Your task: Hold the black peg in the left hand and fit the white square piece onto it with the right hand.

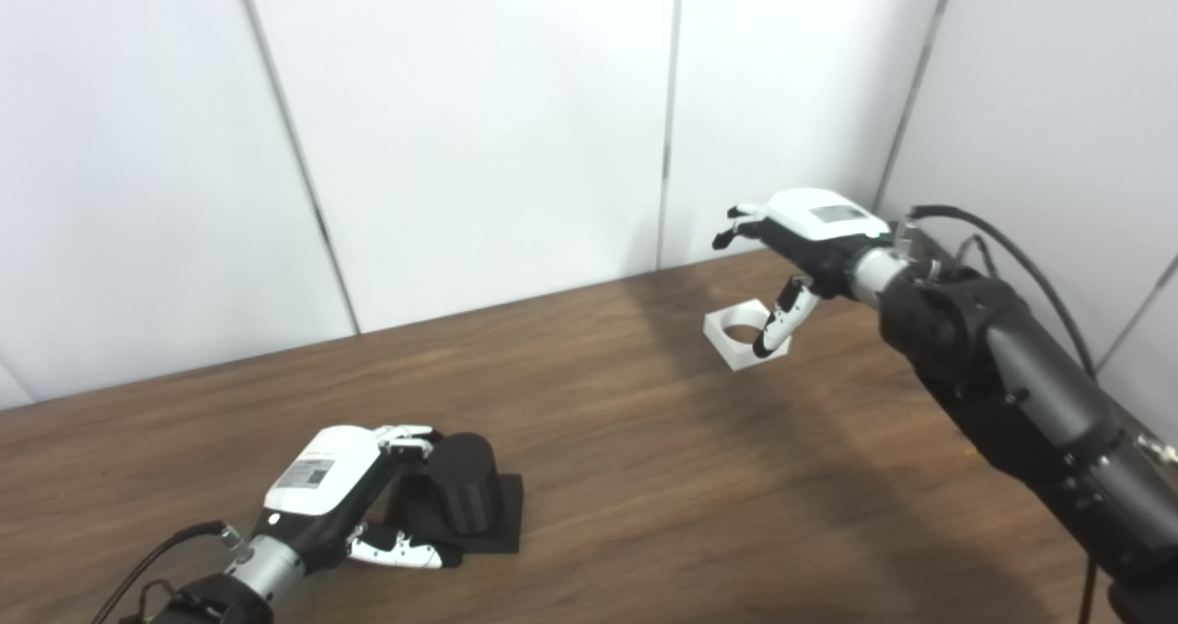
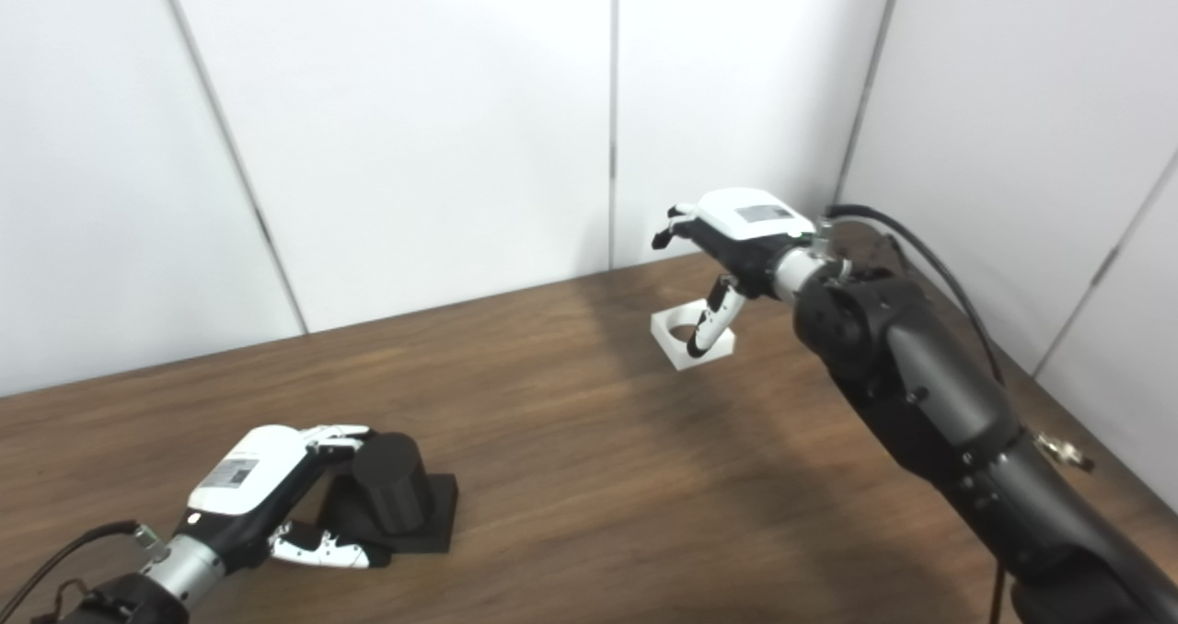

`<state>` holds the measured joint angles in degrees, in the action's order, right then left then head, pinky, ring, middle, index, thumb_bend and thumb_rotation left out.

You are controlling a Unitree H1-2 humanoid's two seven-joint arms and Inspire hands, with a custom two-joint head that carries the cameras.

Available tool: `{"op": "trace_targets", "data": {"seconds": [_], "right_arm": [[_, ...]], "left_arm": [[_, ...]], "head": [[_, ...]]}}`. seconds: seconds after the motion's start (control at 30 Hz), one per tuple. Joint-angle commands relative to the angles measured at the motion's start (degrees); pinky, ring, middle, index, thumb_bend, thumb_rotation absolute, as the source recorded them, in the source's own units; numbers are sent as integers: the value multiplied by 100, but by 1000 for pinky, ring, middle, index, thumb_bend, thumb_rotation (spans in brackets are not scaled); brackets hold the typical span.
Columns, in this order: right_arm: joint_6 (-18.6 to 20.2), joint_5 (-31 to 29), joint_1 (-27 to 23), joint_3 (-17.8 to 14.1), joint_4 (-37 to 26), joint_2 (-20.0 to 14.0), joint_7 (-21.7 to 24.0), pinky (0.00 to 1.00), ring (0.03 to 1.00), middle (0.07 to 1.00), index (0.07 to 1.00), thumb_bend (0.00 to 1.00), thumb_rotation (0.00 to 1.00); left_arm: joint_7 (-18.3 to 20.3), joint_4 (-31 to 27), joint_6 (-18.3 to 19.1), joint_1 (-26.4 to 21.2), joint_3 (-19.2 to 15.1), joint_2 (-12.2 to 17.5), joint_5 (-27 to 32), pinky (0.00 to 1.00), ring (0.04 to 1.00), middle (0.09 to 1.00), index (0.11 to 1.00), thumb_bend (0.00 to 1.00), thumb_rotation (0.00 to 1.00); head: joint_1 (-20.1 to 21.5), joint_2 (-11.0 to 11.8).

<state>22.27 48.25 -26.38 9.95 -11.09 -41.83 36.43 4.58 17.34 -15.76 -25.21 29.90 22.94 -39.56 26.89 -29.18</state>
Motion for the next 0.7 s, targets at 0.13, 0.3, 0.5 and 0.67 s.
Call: {"op": "trace_targets", "data": {"seconds": [0.13,0.3,0.5,0.67], "right_arm": [[-15,332,-578,126,347,-187,129,902,986,974,865,958,175],[-24,440,-783,264,768,-133,99,886,975,972,869,973,171],[-75,464,-910,313,1223,-23,-143,881,962,964,878,952,142],[-130,469,-986,385,1471,34,-247,887,959,963,878,947,130]], "left_arm": [[408,437,-80,379,234,287,-204,759,815,817,489,524,59],[335,573,-165,367,229,295,-178,762,823,821,489,524,59],[234,684,-285,369,253,302,-169,766,833,821,490,524,60],[340,535,-139,405,286,311,-230,766,835,826,490,524,61]], "head": [[159,90],[256,132],[214,135],[163,95]]}}
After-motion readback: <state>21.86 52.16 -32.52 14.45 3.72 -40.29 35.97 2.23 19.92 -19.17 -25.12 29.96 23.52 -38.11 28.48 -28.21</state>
